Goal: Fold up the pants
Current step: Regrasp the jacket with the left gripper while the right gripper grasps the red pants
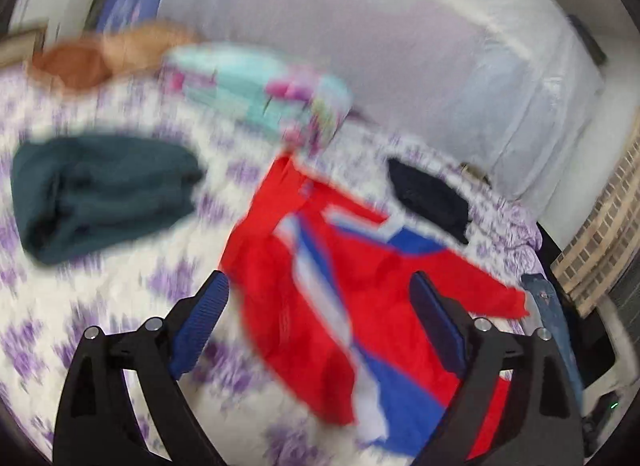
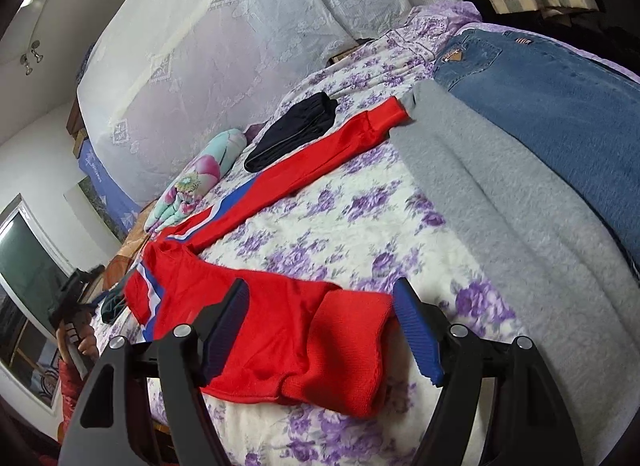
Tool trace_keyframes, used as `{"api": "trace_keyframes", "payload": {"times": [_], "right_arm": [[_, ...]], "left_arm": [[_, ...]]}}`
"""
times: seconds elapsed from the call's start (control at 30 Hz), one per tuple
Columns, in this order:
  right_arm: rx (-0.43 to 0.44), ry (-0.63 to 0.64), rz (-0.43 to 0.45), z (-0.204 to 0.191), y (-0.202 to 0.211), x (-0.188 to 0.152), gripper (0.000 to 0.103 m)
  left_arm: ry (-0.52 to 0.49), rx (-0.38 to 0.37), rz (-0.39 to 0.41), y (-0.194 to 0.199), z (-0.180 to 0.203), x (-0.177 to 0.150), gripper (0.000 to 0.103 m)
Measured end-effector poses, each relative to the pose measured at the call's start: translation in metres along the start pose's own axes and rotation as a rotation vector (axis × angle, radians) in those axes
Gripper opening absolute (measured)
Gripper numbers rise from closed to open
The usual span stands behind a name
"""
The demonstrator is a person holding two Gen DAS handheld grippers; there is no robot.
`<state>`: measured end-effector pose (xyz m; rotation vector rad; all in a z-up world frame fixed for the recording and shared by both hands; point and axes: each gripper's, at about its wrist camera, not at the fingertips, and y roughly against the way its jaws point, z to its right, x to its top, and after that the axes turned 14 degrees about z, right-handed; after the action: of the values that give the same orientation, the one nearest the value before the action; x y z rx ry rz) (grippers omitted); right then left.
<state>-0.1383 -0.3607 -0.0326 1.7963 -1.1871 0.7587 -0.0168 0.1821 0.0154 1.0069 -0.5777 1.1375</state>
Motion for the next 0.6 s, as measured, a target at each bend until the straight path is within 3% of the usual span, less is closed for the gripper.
{"api": "trace_keyframes", "payload": {"times": [0.13, 0.27, 0.43, 0.5, 0.53, 0.57, 0.6], "right_arm": [[0.0, 0.004, -0.011, -0.003, 0.009, -0.001, 0.075], [-0.001, -0.028, -0.028, 0.001, 0.02, 0.001, 0.075], [0.0, -0.063, -0.069, 0.002, 0.028, -0.006, 0.075], [-0.012, -0.064, -0.08, 0.001, 0.032, -0.01, 0.075], [-0.014, -0.067, -0.088, 0.001, 0.034, -0.012, 0.075], [-0.014, -0.077, -0.102, 0.002, 0.035, -0.015, 0.075], [-0.015, -0.086, -0.117, 0.002, 0.036, -0.018, 0.075]], "left_arm": [[0.087, 0.04, -0.129, -0.024, -0.037, -0.021, 0.089], [0.186, -0.003, -0.167, -0.044, -0.051, -0.023, 0.089], [0.276, -0.106, -0.201, -0.083, -0.04, -0.014, 0.088], [0.287, -0.107, -0.184, -0.09, -0.033, -0.012, 0.065], [0.286, -0.105, -0.182, -0.091, -0.032, -0.01, 0.038], [0.289, -0.105, -0.178, -0.09, -0.031, -0.008, 0.021], [0.292, -0.105, -0.166, -0.088, -0.032, -0.008, 0.014]]}}
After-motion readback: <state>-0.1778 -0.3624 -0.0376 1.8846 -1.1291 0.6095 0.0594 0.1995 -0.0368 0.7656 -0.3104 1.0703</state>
